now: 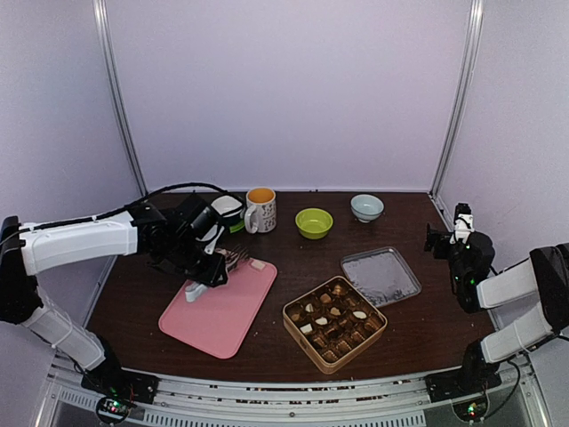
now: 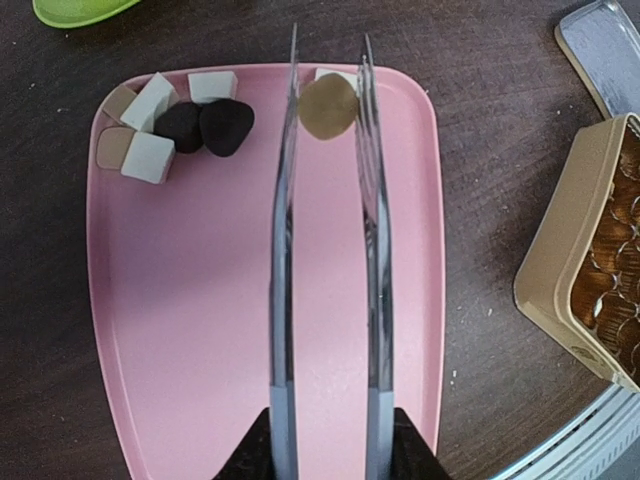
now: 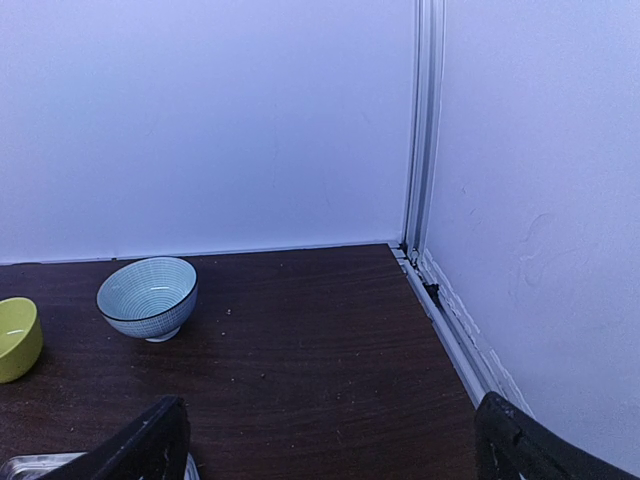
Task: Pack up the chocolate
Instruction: Pick up the fake chocolate from the plate.
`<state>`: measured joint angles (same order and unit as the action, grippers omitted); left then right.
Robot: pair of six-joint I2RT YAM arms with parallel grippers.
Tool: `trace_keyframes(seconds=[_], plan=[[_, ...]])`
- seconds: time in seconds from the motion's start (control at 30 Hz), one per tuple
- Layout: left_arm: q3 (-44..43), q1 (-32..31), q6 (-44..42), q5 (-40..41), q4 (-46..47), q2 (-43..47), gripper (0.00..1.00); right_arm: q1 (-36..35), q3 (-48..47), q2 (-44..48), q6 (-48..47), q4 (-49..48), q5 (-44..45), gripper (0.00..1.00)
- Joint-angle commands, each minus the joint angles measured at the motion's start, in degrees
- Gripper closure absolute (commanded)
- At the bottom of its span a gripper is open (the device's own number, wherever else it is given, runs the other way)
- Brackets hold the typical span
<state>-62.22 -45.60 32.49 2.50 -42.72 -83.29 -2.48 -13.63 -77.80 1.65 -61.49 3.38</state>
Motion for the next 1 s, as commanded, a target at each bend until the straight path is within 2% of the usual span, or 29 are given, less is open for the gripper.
trace_keyframes(seconds=[0.0,0.4,0.73,0.97], plan=[[0.3,-1.4,-1.2,-1.0,0.3,3.3,0.77,0.2,-0.8,-0.1,-0.2,-0.8,-0.2,0.00],[-4.6,-8.6,-9.4,-6.5,8.8,2.5,0.77,0.2,-0.8,-0.1,-0.2,-0.8,-0.2,0.00],[-8.9,-12.7,-14.9,-12.9,17.7,-5.1,0.77,0.2,-0.7,0.0,-0.2,-0.8,-0.1,0.00],[-14.8,-14.9,-18.4,-17.8,18.5,-12.3,0.77,0.2,-0.7,-0.1,-0.2,-0.8,-0.2,0.00]])
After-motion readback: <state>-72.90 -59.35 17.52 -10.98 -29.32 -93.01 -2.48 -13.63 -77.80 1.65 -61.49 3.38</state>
